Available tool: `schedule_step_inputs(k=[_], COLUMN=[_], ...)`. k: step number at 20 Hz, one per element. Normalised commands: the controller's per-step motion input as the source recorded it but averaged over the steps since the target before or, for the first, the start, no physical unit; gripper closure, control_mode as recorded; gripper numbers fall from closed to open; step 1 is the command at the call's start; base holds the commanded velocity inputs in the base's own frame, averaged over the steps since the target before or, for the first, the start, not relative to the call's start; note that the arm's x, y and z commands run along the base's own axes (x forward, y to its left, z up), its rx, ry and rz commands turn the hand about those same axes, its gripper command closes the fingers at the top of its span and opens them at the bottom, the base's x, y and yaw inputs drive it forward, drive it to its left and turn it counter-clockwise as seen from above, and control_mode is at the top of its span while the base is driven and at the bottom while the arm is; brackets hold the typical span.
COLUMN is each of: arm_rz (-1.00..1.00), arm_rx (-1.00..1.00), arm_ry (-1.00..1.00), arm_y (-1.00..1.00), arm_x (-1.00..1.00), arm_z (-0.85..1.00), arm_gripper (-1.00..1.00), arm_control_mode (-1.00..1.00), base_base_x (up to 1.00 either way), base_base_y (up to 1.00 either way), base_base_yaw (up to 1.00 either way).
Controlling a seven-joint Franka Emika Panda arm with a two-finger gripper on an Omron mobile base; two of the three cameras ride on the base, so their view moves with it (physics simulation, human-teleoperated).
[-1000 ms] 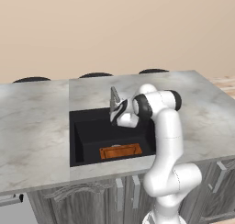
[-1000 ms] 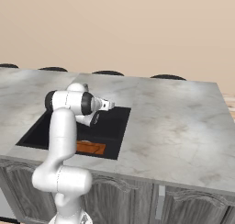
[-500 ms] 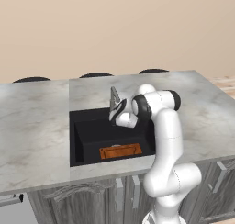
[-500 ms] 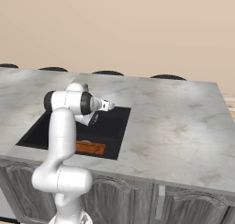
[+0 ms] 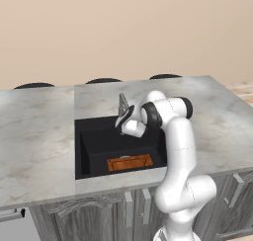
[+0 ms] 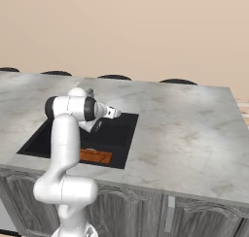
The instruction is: Turn on the sink faucet with hot water and rinse the cutting board for ten seconds, then turn off the faucet. Push the cutting board to reach the water if necessary.
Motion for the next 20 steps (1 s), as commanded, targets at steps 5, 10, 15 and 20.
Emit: schedule_step_inputs(k=[5,10,15,20], arm_rz=[0.0,0.0,0.0,0.02], arm_rx=[0.0,0.0,0.0,0.0], arm_ry=[0.0,0.0,0.0,0.0], arm_y=[-0.62,-0.7,-0.75,-0.8], arm_x=[-0.55,-0.6,-0.64,-0.73], arm_z=[0.0,0.0,0.0,0.0], arm_gripper=[-1.0,-1.0,-1.0,-1.0], arm_control_mode=[-1.0,-1.0,-1.0,-1.0], base_base_x=[0.0,0.0,0.0,0.0], base_base_y=[0.0,0.0,0.0,0.0], base_base_yaw=[0.0,0.0,0.0,0.0])
